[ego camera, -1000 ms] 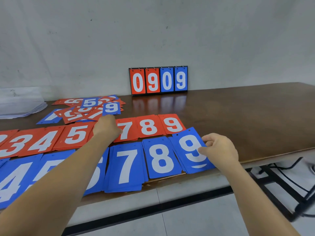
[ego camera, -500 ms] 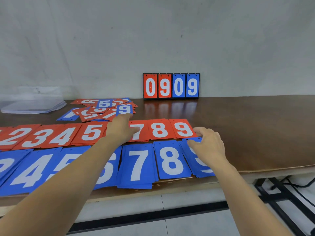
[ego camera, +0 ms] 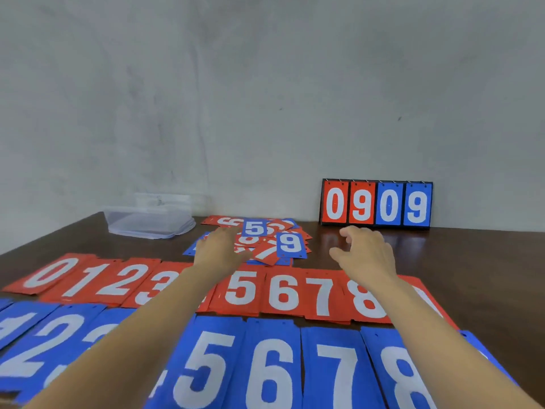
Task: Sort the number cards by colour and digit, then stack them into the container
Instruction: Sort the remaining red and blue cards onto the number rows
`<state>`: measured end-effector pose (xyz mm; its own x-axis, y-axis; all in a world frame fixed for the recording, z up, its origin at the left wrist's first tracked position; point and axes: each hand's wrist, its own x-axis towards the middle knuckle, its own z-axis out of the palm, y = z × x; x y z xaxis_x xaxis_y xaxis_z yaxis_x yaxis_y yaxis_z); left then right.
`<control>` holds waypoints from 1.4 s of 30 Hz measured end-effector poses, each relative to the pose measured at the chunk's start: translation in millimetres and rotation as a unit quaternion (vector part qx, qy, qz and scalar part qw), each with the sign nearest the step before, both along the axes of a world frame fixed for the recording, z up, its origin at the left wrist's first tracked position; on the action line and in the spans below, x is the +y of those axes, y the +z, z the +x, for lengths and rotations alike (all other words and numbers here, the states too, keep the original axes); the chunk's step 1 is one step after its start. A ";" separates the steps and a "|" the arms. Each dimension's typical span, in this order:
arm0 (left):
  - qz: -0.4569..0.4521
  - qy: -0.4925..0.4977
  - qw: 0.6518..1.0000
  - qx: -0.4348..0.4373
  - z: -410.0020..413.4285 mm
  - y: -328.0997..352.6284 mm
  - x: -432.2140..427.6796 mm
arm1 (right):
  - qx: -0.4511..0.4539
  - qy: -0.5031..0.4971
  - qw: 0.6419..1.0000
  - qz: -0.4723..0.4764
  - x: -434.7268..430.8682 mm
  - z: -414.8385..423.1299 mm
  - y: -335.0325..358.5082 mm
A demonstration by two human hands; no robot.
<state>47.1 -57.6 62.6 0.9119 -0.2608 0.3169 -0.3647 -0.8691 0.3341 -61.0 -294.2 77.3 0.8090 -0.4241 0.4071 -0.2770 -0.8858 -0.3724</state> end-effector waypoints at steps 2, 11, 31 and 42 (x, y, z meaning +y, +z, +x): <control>-0.003 0.009 1.000 0.005 23.8 2.6 22.6 | 0.009 0.000 1.000 -0.003 10.5 31.1 3.3; -0.024 0.002 0.996 0.090 134.4 -13.3 53.6 | 0.124 -0.061 0.989 0.053 42.9 145.1 -26.7; 0.081 0.108 0.981 0.137 243.7 -61.6 -73.0 | 0.170 -0.126 0.973 0.087 16.5 215.8 -70.3; 0.049 0.098 0.980 0.168 251.1 -58.4 -66.9 | 0.162 -0.147 0.963 0.156 13.0 212.3 -69.4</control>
<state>298.2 -124.4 4.2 0.9961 -0.0838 -0.0267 -0.0710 -0.9453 0.3185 151.3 -281.2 7.9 0.6985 -0.7149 -0.0298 -0.6447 -0.6108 -0.4596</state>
